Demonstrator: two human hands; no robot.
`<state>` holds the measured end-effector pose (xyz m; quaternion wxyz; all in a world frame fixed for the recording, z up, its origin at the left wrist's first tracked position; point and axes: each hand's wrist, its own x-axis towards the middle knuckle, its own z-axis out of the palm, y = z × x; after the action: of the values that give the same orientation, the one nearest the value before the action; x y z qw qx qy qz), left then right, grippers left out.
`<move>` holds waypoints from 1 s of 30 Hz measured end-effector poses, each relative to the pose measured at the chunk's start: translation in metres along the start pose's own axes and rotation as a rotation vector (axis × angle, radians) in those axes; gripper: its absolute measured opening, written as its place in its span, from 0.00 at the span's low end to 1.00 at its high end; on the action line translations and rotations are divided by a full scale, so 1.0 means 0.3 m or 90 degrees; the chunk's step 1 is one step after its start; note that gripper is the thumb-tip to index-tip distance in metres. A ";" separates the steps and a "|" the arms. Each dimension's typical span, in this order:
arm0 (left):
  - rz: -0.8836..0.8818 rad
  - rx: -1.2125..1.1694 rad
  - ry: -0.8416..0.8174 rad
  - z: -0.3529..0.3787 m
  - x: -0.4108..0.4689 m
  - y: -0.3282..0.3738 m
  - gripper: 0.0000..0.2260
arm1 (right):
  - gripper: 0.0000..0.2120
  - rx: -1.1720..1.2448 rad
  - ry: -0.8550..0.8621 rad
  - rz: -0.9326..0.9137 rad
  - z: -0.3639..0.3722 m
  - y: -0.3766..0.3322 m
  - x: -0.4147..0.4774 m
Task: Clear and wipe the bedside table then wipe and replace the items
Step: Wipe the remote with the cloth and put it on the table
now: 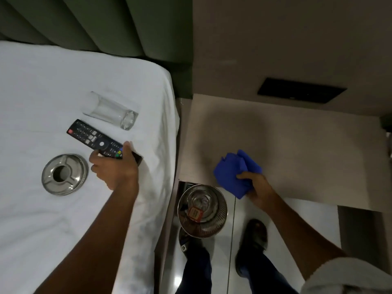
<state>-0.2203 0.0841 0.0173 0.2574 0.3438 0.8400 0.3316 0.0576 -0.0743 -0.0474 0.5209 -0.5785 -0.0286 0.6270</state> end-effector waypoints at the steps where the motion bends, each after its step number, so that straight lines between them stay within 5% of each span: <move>1: -0.021 0.002 -0.010 0.003 0.025 0.003 0.36 | 0.28 0.056 -0.050 0.025 0.003 -0.008 -0.018; 6: -0.100 -0.079 -0.073 -0.017 0.116 -0.053 0.27 | 0.27 0.162 -0.230 0.052 0.069 -0.056 -0.039; 14: 0.065 -0.250 -0.115 -0.122 -0.302 0.079 0.18 | 0.20 0.129 -0.107 -0.025 0.101 -0.181 -0.009; 18: -0.042 -0.281 -0.426 -0.007 -0.484 0.133 0.16 | 0.22 -0.238 0.050 -0.220 0.117 -0.295 -0.003; 21: -0.107 -0.235 -0.600 0.074 -0.574 0.150 0.15 | 0.27 -0.505 0.066 -0.440 0.160 -0.410 -0.012; 24: -0.151 -0.167 -0.671 0.127 -0.633 0.177 0.16 | 0.31 -0.674 0.106 -0.546 0.193 -0.459 0.010; 28: -0.214 -0.147 -0.675 0.198 -0.652 0.208 0.21 | 0.31 -0.897 0.093 -0.479 0.199 -0.404 0.007; 30: -0.242 -0.162 -0.679 0.223 -0.656 0.212 0.19 | 0.30 -0.868 0.092 -0.463 0.195 -0.363 -0.041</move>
<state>-0.0260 -0.0031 0.0609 0.7393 0.2725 0.5949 0.1589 0.0785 0.0001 0.0500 0.2234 -0.7652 -0.5619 0.2212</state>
